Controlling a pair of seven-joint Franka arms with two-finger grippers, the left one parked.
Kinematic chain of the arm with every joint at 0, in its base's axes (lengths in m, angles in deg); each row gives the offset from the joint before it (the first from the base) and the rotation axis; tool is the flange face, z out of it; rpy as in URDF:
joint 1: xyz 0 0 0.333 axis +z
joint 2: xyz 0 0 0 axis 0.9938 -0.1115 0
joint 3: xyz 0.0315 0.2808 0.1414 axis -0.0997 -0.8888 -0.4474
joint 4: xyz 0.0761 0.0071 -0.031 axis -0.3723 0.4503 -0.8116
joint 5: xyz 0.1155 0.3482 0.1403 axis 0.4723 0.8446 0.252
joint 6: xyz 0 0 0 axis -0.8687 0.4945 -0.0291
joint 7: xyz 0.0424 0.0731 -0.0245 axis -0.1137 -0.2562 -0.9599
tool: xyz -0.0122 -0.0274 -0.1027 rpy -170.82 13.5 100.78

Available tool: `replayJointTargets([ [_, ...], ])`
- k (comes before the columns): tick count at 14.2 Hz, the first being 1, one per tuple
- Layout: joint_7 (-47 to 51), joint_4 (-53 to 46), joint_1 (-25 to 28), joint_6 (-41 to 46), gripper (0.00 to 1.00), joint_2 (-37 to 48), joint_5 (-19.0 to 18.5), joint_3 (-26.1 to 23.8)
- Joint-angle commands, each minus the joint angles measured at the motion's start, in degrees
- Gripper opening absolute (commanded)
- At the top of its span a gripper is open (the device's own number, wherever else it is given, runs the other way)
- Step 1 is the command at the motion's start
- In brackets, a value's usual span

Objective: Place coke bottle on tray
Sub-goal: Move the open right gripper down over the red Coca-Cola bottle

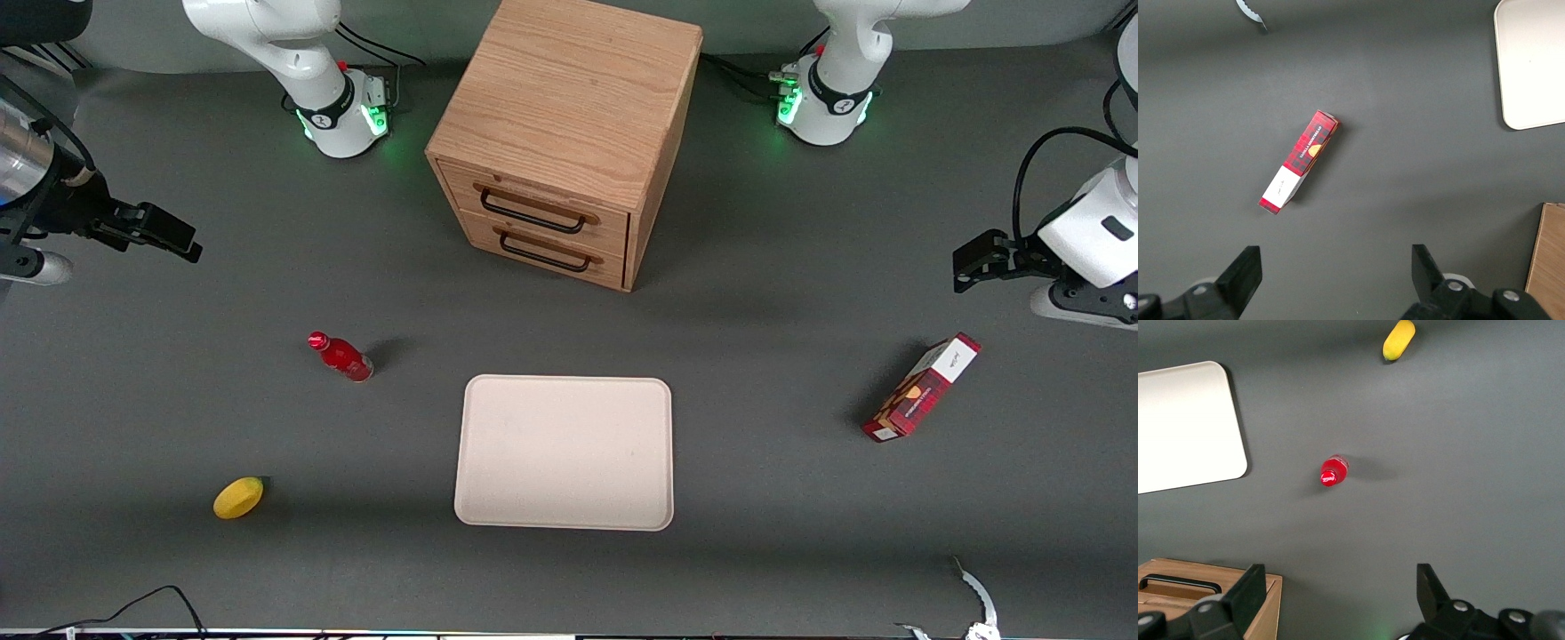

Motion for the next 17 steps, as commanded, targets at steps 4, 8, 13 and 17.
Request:
replayJointTargets([
  [4,-0.3,-1.8,1.1,3.5,1.00,-0.9,-0.1,1.0],
  [8,0.1,9.5,1.8,-6.7,1.00,-1.1,1.7,0.3],
  [13,0.4,29.9,2.1,-36.2,1.00,-3.7,1.6,0.2],
  [17,0.5,35.2,2.2,-46.9,1.00,-7.9,1.6,-0.3],
])
